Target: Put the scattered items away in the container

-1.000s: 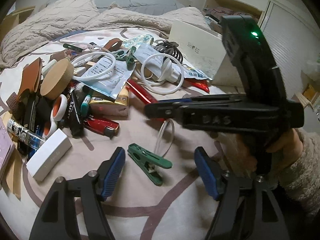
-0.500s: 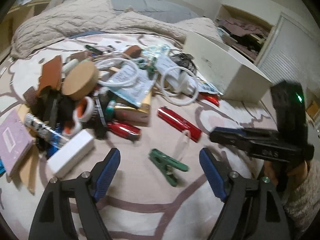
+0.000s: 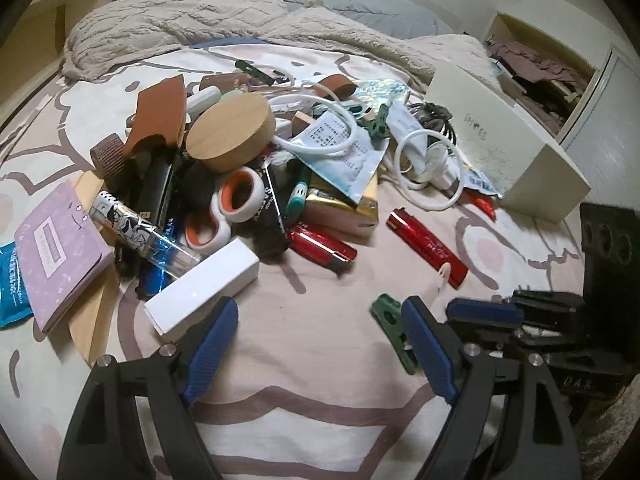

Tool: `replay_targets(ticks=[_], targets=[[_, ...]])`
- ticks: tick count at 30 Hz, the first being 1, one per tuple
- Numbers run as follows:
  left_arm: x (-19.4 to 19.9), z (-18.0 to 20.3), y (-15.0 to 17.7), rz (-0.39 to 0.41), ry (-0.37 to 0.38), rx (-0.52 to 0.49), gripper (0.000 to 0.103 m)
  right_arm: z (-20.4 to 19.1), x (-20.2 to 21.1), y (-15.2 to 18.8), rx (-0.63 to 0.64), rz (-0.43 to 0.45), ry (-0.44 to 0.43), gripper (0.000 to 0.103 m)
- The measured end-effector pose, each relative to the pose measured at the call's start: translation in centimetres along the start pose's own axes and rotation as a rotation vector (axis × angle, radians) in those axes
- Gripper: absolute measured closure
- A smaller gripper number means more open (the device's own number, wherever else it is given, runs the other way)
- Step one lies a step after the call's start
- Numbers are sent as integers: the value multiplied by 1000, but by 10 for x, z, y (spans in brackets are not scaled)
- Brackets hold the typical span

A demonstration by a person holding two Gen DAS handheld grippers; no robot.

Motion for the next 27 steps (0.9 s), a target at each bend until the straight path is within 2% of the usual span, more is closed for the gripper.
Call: replay_targets(ticks=[4, 15, 22, 25, 27], targets=[[-4, 1, 1, -17, -44, -17, 19, 18, 2, -12, -59, 37, 37, 80], [-10, 30, 1, -19, 1, -133, 19, 47, 12, -31, -164, 109, 97, 80], [-6, 57, -4, 58, 45, -253, 19, 55, 19, -29, -205, 126, 98, 80], [-8, 63, -4, 62, 79, -274, 19, 58, 21, -28, -222, 127, 101, 80], [-13, 63, -5, 43, 78, -271, 25, 58, 21, -27, -225, 127, 112, 80]])
Point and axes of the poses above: each gripper's, at about its wrist camera, not at the fingertips, and x roughly against the way its jaws point, z to its right, y to its underside, the point moved 2 cm from there along -x, roughly the way its jaws point, and after that the axes turned 12 degrees about -x, right-handed, at the moved point
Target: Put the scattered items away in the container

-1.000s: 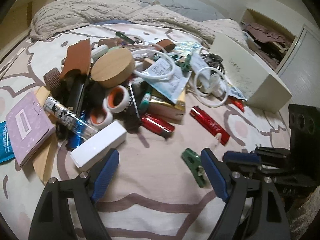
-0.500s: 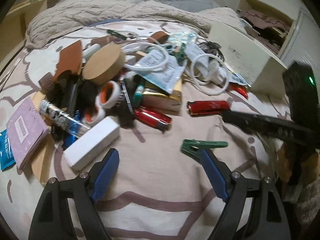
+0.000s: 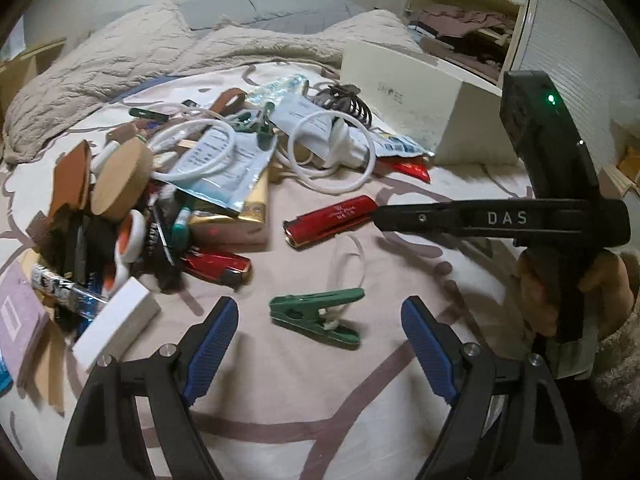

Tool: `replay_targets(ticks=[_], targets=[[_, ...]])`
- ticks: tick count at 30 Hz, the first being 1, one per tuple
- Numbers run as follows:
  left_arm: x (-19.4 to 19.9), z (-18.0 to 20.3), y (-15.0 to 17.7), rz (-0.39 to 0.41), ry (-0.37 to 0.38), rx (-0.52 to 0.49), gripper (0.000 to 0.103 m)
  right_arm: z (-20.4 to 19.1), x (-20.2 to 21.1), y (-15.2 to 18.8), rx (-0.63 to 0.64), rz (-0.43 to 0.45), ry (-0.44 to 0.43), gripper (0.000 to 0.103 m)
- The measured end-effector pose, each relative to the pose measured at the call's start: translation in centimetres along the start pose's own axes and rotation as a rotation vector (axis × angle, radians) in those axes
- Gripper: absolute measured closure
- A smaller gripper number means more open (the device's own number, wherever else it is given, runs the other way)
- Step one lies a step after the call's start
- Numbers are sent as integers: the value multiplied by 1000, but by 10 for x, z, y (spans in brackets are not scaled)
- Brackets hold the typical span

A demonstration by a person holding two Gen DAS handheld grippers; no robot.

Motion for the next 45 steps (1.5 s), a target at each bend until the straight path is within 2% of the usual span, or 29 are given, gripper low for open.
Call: replay_targets(ticks=[1, 4, 8, 13, 14, 15, 17, 22, 25, 28, 31, 33, 39, 45], targets=[[-3, -1, 0, -11, 2, 6, 32, -1, 0, 0, 2, 1, 4, 80], [-10, -8, 2, -29, 19, 54, 35, -2, 1, 1, 14, 8, 16, 80], [-11, -13, 3, -20, 52, 96, 49, -5, 1, 2, 31, 19, 34, 80], [-10, -10, 4, -23, 42, 87, 62, -11, 3, 3, 70, 55, 75, 79], [-10, -11, 4, -20, 40, 86, 65, -12, 2, 3, 72, 60, 77, 73], [-10, -11, 4, -17, 36, 88, 65, -14, 1, 3, 72, 64, 70, 53], [-6, -15, 4, -10, 18, 99, 65, -18, 1, 4, 75, 79, 56, 31], [6, -33, 8, 18, -49, 164, 65, -30, -6, 5, 124, 100, 102, 31], [14, -52, 11, 28, -130, 237, 65, -33, -14, 5, 129, 94, 120, 31], [20, -68, 15, 44, -155, 306, 65, -39, -19, 5, 141, 108, 138, 31], [25, -75, 18, 58, -156, 340, 65, -45, -25, 8, 145, 120, 167, 25], [25, -75, 18, 62, -155, 344, 65, -50, -28, 11, 161, 123, 165, 14], [24, -72, 16, 60, -155, 335, 65, -60, -37, 18, 202, 135, 204, 13], [24, -71, 16, 60, -150, 334, 65, -60, -45, 13, 182, 142, 237, 13]])
Point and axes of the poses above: each gripper's, at about its wrist camera, not at the fingertips, and x roughly against the way its jaws point, z to its right, y to its underside, the point moved 2 cm from there along -x, roughly the way its jaws point, and after that the axes turned 12 degrees about -x, right-handed, at the moved point
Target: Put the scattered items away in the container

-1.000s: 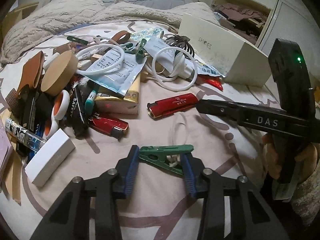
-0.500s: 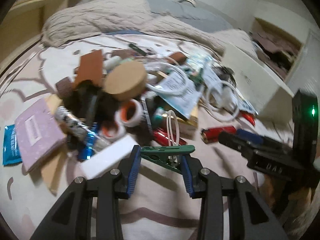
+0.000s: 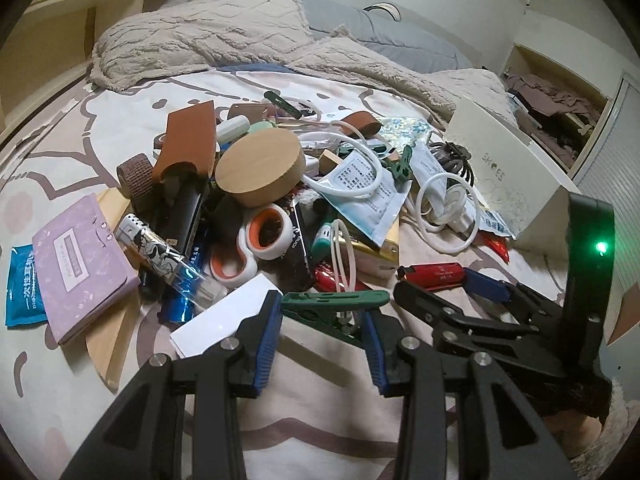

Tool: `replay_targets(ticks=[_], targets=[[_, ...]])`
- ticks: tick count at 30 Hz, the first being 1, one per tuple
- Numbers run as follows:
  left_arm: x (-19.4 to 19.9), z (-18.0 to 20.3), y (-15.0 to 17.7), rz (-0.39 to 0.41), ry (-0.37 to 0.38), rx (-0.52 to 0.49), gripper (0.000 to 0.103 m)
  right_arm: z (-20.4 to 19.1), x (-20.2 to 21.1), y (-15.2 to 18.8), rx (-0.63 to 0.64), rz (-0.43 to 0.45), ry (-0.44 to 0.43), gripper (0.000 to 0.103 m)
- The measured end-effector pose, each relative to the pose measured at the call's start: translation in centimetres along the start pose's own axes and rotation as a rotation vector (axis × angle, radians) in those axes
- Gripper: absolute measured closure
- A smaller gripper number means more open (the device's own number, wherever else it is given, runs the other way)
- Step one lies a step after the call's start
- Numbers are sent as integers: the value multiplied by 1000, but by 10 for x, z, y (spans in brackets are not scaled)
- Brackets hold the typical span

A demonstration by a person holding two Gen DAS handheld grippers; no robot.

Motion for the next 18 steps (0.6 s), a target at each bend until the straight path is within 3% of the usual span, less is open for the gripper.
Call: replay_targets(ticks=[5, 18], targets=[[1, 2, 0, 0, 5, -7, 65, 6, 3, 0, -24, 14, -13, 20], [1, 4, 1, 4, 10, -16, 65, -2, 14, 9, 60, 11, -14, 20]])
Point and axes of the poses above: each gripper's, at about its wrist camera, not at the fingertips, and x roughly against the way its jaws point, z to its right, y to its underside, the point moved 2 cm from there along -x, roughly the way its jaws point, and after that the axes turned 12 degrees about -x, right-handed, at the moved point
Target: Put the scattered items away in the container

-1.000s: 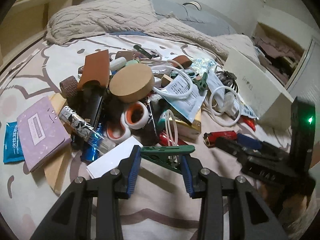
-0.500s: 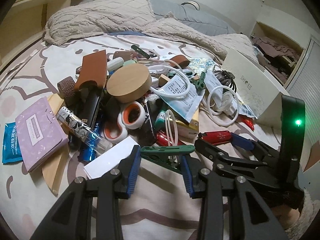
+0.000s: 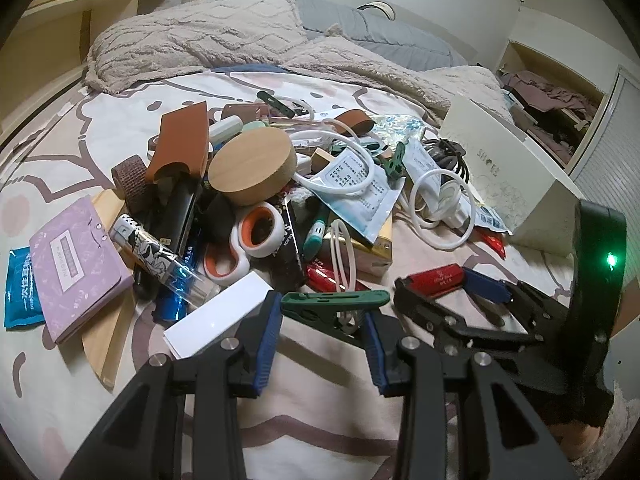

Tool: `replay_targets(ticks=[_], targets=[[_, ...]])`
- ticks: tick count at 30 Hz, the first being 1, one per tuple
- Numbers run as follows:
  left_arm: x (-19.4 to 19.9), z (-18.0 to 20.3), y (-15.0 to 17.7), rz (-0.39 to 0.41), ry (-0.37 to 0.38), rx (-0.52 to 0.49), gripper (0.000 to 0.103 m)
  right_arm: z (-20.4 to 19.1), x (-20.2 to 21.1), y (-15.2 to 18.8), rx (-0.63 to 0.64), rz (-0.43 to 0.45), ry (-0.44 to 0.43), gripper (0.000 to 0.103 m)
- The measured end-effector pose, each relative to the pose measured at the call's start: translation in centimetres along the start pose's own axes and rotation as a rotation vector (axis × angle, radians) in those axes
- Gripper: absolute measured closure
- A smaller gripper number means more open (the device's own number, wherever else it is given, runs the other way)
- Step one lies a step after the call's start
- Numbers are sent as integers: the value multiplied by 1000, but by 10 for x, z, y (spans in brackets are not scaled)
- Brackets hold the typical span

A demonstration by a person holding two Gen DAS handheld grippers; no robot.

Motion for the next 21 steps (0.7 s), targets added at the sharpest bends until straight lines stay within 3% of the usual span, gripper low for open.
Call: replay_targets(ticks=[6, 21], targets=[[4, 2, -1, 11, 6, -5, 65, 3, 17, 1, -3, -1, -29, 20], [26, 15, -36, 102, 9, -45, 65, 17, 76, -38, -15, 144, -37, 20]])
Point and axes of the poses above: each gripper's, at about its wrist camera, not at the fingertips, and x roughly against the way its jaws point, z to its right, y to its underside, the point moved 2 cm from there along -x, roughly the way its jaws point, and after that the axes turned 12 degrees about -x, right-handed, at the moved point
